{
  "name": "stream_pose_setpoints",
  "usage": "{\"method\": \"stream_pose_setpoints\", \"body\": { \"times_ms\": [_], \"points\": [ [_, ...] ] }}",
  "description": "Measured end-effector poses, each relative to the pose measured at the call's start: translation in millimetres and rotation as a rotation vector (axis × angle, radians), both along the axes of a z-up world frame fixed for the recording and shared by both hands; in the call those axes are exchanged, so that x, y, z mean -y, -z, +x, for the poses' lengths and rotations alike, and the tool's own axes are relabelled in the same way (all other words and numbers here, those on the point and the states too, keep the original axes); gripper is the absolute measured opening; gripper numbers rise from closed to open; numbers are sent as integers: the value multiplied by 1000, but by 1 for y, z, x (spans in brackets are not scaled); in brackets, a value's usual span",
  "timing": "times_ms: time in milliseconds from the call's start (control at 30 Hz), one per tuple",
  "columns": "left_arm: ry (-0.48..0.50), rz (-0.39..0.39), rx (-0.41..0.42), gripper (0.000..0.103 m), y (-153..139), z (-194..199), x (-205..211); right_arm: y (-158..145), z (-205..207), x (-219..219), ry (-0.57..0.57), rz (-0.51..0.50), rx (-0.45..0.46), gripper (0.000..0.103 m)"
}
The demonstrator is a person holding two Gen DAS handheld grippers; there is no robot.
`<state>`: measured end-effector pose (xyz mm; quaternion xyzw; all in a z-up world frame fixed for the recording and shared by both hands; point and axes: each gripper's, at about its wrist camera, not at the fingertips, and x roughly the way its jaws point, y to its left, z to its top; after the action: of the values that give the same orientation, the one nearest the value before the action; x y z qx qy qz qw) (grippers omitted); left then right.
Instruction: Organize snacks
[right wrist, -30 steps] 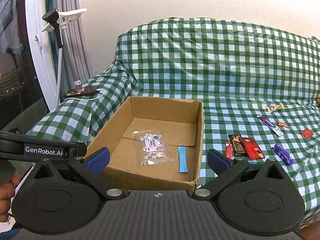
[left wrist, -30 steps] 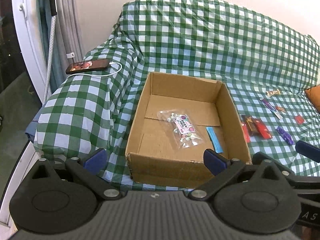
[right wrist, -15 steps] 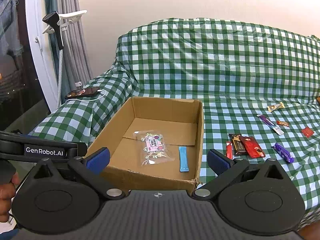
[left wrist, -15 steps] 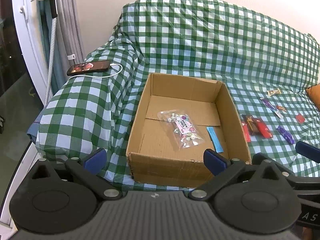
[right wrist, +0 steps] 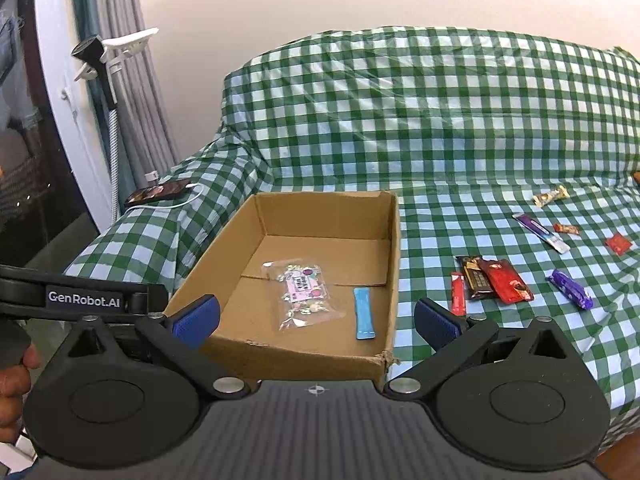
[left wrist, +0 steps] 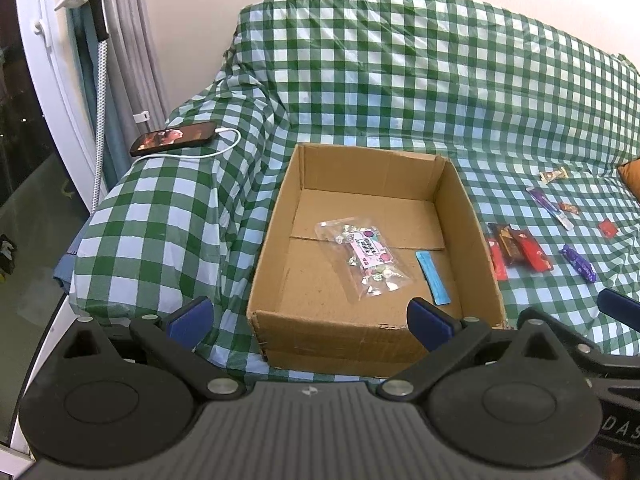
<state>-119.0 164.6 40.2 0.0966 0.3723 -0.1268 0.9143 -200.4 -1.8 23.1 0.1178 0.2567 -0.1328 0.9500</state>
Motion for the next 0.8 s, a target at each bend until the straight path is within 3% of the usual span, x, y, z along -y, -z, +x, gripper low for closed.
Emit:
{"method": "stream_pose_setpoints", "body": {
  "times_ms": [433, 633, 800],
  "points": [
    [114, -5, -57, 103, -3, 21, 83, 10, -30, 83, 216, -29, 35, 103],
    [212, 6, -39, 103, -6, 36, 156, 21, -45, 151, 378, -25, 24, 103],
    [291, 40, -119, 103, 19, 59, 231, 41, -55, 207, 487, -9, -5, 103]
  ]
}}
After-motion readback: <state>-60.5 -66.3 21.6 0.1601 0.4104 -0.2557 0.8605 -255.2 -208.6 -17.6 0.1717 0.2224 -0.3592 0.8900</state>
